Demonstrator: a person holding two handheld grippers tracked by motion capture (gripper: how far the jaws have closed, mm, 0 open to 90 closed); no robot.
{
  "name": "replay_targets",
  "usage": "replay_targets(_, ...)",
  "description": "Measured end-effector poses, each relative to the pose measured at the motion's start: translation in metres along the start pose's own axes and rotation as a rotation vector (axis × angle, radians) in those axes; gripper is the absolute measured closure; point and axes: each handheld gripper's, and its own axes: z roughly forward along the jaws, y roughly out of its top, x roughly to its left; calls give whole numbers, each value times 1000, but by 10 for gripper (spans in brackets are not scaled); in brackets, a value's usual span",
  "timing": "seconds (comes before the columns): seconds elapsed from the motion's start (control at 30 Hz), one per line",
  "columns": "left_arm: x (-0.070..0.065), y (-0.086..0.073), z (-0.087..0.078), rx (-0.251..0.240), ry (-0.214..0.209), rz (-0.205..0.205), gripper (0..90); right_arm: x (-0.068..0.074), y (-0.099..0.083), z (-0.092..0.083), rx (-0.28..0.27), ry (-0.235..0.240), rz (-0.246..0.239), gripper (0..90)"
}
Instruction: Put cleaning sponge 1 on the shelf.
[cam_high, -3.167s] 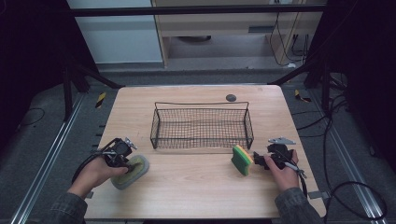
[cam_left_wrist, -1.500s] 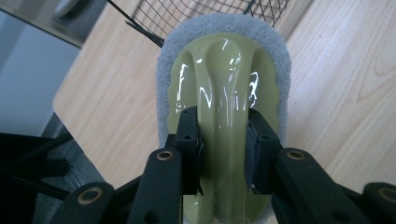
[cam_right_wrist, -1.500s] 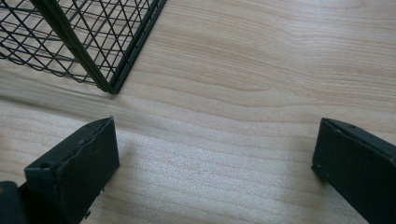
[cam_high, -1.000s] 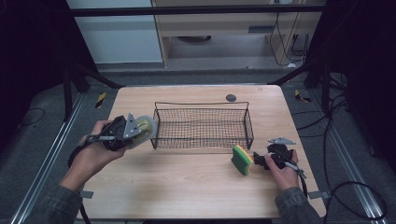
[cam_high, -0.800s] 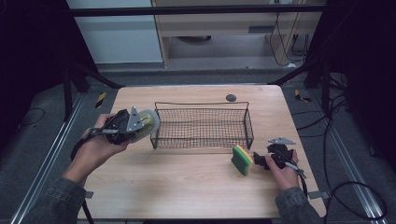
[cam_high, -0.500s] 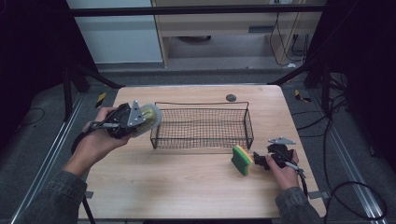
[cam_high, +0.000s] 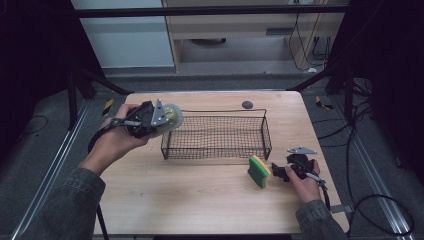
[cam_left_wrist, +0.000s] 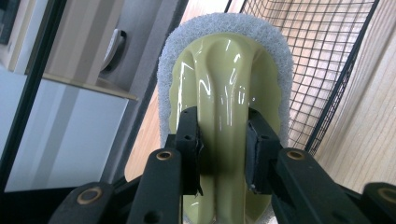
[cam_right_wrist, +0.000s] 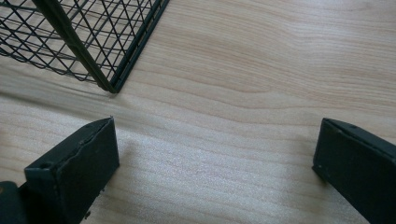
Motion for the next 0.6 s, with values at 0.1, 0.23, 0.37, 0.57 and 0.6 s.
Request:
replay_targets(0.1, 5, 9, 2, -12, -6, 23, 704, 0, 0, 0, 3, 1, 1, 4)
replay_targets(0.23, 6, 18, 7, -4, -16, 63, 704, 0, 0, 0, 3, 3, 1, 4)
replay_targets(0.37, 5, 27, 16, -12, -29, 101, 704, 0, 0, 0, 1, 3, 3, 4)
replay_targets(0.57, 2, 38, 31, -13, -36, 138, 704, 0, 0, 0, -2, 2, 1, 5)
replay_targets(0.6, 2, 40, 32, -13, -40, 143, 704, 0, 0, 0, 1, 3, 4, 5)
